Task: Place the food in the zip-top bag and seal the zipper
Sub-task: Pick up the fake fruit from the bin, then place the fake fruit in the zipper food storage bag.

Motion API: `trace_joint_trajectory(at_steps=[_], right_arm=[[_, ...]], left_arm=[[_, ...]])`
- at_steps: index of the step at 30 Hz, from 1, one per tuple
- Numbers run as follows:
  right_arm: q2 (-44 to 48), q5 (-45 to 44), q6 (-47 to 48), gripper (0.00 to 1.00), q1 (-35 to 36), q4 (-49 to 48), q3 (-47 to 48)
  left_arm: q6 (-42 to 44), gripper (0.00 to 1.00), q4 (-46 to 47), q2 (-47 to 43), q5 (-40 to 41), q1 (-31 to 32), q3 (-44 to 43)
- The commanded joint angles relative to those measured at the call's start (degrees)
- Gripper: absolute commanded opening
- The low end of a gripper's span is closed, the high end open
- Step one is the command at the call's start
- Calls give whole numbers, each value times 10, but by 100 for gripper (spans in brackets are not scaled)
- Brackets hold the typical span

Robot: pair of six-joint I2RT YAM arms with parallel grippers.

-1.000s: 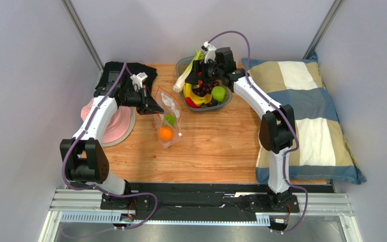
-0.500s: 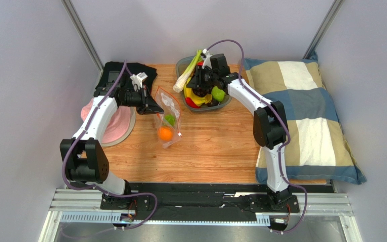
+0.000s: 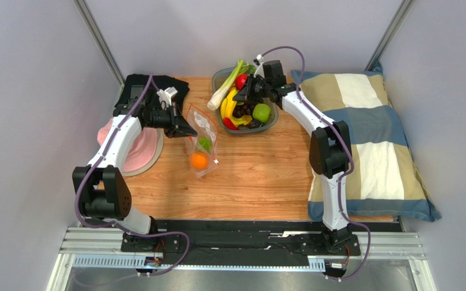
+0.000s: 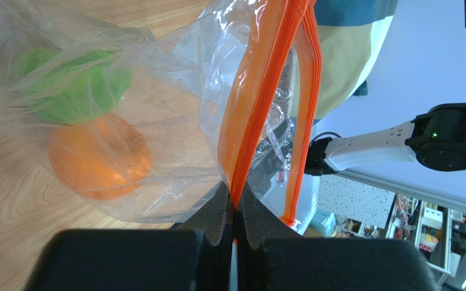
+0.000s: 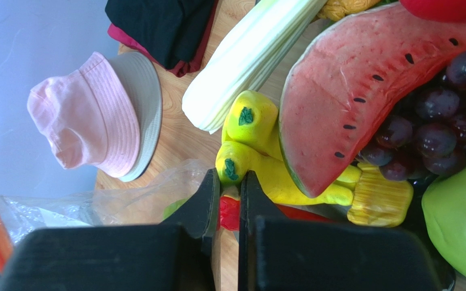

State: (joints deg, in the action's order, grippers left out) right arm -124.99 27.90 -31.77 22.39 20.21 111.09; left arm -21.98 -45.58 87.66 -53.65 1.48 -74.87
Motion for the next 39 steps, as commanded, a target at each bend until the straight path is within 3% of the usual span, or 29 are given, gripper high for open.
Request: trace_joint_trajectory(at_steps=[1, 19, 31, 39], right_arm=[[56, 33, -47, 0, -14, -16, 16], [91, 123, -176, 0, -48, -118, 0], [202, 203, -275, 0, -49, -198, -93], [253, 298, -350, 0, -31, -356, -163]], left_arm=[[11, 0, -2, 2, -8, 2, -26], [15, 0, -3, 6, -18, 2, -32], [11, 0, 7, 9, -30, 1, -31], [26, 0, 8, 10, -56, 1, -28]])
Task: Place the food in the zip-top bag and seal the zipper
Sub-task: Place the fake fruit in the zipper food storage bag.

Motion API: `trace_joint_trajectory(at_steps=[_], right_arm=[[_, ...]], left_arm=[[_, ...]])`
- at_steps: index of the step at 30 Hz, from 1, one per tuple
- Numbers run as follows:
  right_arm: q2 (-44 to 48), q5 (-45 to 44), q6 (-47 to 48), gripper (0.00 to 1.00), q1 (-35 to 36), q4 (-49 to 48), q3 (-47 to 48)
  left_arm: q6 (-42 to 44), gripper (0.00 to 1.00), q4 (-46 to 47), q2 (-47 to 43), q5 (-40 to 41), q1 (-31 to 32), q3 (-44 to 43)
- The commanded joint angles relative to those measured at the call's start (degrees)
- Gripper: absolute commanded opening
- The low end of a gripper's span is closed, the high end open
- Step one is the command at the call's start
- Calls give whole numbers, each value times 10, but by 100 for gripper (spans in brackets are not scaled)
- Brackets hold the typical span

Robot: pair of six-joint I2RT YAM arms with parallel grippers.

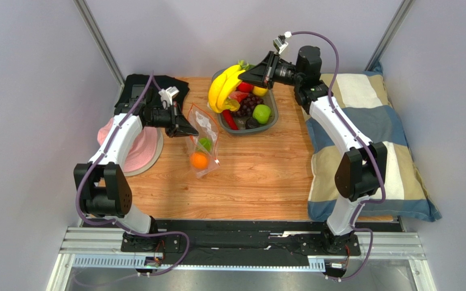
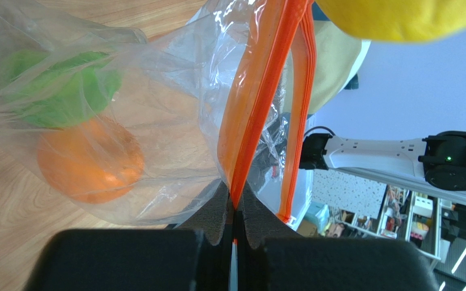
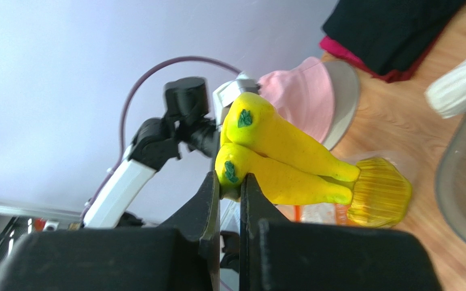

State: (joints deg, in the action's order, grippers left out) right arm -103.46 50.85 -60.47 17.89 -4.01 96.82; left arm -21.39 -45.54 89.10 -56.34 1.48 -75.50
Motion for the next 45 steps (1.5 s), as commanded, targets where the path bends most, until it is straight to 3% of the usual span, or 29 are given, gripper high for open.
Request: trace_joint_trajectory(at_steps=[1, 13, 21, 31, 34, 40, 45], right_arm=[[45, 77, -68, 0, 27, -124, -29], [22, 219, -65, 0, 115, -205, -26], [-48, 297, -51, 0, 115, -217, 34], [-79, 317, -86, 0, 114, -193, 14], [-89, 318, -121, 0, 110, -228, 17], [-87, 270, -198, 0, 103, -298, 39], [-53, 177, -153, 0, 91, -223, 11]], left_arm=[[21, 0, 8, -4, -31, 1, -22], [47, 0, 8, -22, -85, 1, -1], [86, 0, -15, -38, -137, 1, 6], [149, 0, -50, -50, -158, 1, 19], [171, 0, -68, -45, -162, 1, 17], [183, 0, -82, -40, -164, 1, 14], [137, 0, -45, -49, -171, 1, 26]])
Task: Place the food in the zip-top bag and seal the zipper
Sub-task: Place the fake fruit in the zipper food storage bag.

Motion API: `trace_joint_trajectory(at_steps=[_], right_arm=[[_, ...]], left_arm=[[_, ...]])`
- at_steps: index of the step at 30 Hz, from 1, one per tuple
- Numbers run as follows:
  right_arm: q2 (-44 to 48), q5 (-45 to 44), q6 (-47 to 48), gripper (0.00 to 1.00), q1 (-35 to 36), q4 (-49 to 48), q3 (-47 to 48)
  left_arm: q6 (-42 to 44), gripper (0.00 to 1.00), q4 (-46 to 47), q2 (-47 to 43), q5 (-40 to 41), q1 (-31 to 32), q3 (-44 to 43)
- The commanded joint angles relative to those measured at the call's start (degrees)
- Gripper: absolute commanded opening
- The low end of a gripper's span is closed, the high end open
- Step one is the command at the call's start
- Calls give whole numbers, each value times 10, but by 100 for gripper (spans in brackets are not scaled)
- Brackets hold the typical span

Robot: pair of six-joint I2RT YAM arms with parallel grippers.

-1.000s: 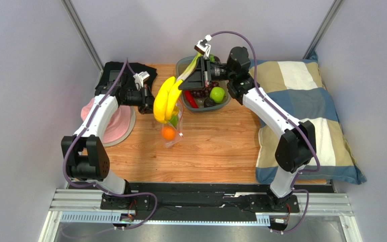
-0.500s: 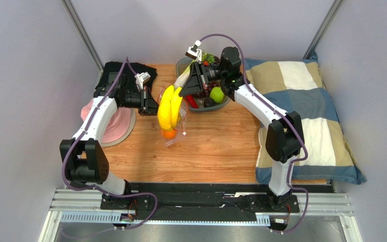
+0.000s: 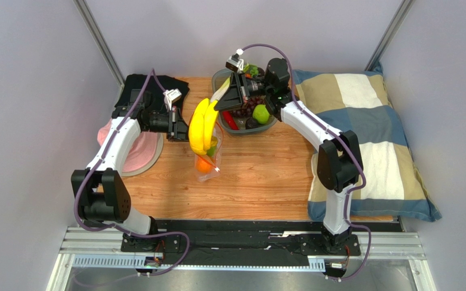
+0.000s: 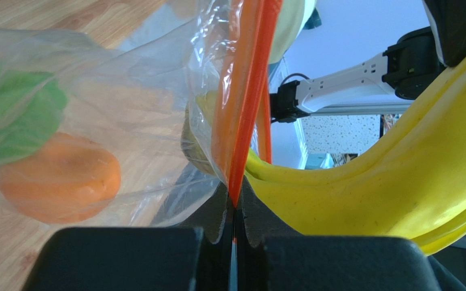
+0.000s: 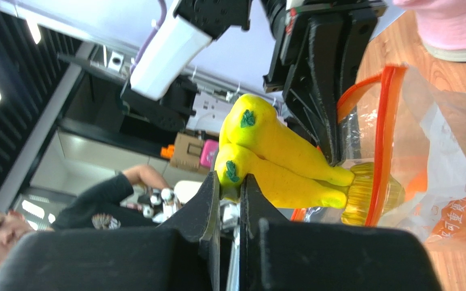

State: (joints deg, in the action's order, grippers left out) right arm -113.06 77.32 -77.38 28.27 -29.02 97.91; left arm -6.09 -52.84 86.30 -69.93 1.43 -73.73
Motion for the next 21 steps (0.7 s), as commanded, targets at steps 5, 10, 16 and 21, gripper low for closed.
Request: trace_joint_trajectory(at_steps=[5, 10, 16, 21], right_arm=[[74, -173, 62, 0, -23, 129, -32], [88, -238, 79, 0, -25, 179, -42], [86, -307, 107, 0, -27, 225, -19], [107, -394, 139, 0, -19, 295, -58]], left_arm=[[-152, 0, 161, -65, -17, -5, 61], [-247, 0, 258, -111, 26, -10, 113], [-366, 0, 368, -160, 74, -11, 170], [-420, 0, 409, -178, 111, -11, 187]])
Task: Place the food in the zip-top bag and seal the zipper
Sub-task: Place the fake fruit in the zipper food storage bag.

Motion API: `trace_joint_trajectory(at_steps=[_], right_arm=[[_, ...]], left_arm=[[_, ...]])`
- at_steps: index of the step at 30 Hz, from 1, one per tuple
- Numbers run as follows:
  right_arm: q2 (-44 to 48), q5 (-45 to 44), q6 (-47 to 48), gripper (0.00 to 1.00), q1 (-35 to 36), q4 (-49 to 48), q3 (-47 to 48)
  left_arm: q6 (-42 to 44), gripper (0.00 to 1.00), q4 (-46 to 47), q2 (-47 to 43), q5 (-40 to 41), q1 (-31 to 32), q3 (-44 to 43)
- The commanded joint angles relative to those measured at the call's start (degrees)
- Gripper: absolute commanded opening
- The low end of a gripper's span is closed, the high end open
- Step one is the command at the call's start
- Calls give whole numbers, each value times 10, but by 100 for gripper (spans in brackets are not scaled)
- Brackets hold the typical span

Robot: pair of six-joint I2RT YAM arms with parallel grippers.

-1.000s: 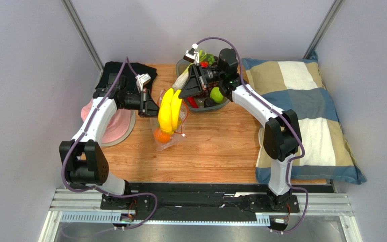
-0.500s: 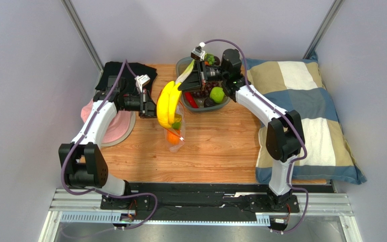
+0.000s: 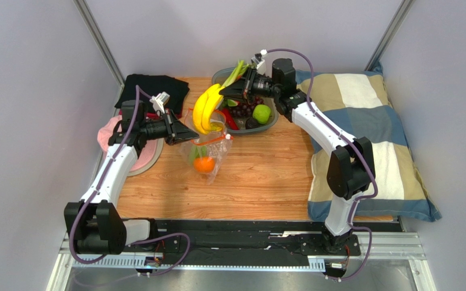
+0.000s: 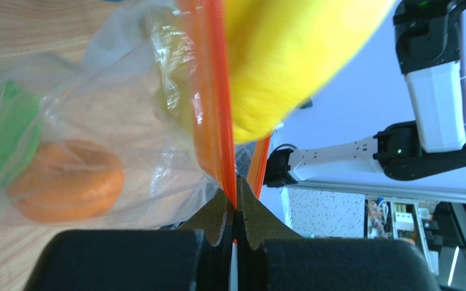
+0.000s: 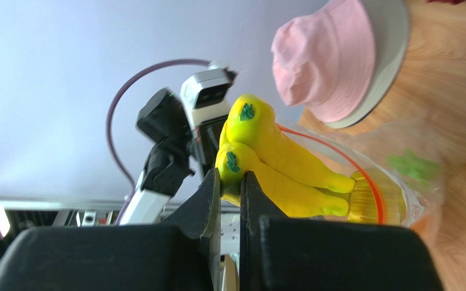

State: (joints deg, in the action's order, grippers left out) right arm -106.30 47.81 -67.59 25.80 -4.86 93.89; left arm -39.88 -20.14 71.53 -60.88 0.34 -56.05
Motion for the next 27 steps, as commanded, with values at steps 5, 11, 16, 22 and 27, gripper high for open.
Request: trace_joint_trajectory(at_steps=[5, 11, 16, 22, 27], right_arm=[[44, -133, -10, 0, 26, 78, -25], [35, -170, 72, 0, 55, 225, 80], [23, -181, 196, 0, 76, 373, 134], [20, -230, 316, 0, 114, 447, 134], [-8, -248, 398, 0, 141, 504, 196]], left_arm=[[-125, 0, 150, -65, 83, 0, 52], [-86, 0, 139, -71, 128, 0, 39], [-49, 0, 127, -66, 141, 0, 19], [-75, 0, 174, -57, 120, 1, 31], [-57, 0, 178, -52, 105, 12, 26]])
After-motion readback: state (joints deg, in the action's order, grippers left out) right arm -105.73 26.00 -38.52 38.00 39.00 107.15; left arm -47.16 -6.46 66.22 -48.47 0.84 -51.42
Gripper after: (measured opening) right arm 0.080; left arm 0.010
